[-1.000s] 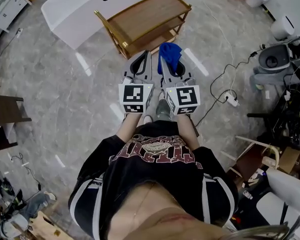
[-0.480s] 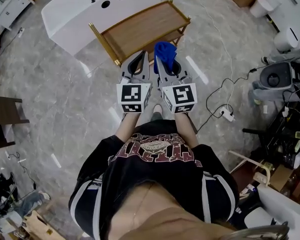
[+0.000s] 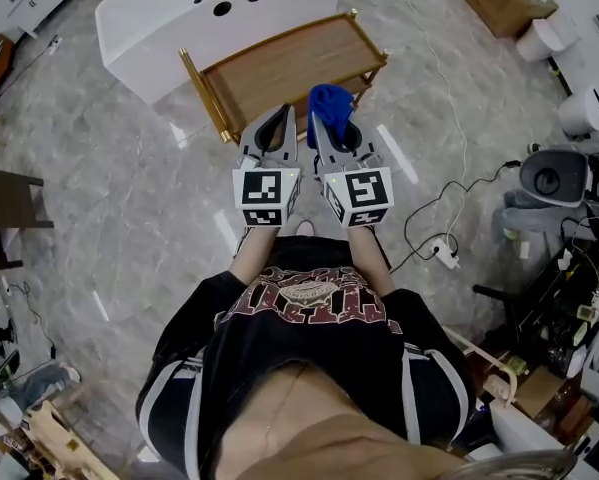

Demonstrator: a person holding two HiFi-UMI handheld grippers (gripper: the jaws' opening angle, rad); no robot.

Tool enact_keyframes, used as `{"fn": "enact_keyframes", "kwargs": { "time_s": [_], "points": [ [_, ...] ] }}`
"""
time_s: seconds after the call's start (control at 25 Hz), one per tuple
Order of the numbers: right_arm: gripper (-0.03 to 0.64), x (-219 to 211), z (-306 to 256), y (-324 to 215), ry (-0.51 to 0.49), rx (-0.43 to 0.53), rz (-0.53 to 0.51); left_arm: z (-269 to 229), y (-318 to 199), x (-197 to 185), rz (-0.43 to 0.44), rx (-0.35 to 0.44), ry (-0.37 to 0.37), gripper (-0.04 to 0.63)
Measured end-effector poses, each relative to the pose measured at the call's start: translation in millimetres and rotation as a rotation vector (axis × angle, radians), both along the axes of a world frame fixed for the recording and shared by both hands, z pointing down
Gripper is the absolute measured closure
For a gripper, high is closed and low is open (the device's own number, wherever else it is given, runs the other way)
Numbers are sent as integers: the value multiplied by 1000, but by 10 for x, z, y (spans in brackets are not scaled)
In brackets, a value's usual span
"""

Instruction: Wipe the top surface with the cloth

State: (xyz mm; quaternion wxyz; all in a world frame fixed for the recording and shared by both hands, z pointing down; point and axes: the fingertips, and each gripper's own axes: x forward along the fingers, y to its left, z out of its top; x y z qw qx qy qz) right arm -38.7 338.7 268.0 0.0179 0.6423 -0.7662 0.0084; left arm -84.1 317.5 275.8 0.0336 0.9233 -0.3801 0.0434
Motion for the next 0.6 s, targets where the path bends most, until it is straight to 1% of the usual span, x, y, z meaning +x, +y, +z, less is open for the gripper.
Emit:
{"fn": "enact_keyframes", "kwargs": {
  "time_s": [0.32, 0.6],
  "points": [
    [560, 166, 97, -222, -14, -24, 7, 77, -238, 146, -4, -21, -11, 549],
    [560, 230, 89, -672, 2, -23, 30, 63, -713, 235, 24, -16, 8, 549]
  ]
}}
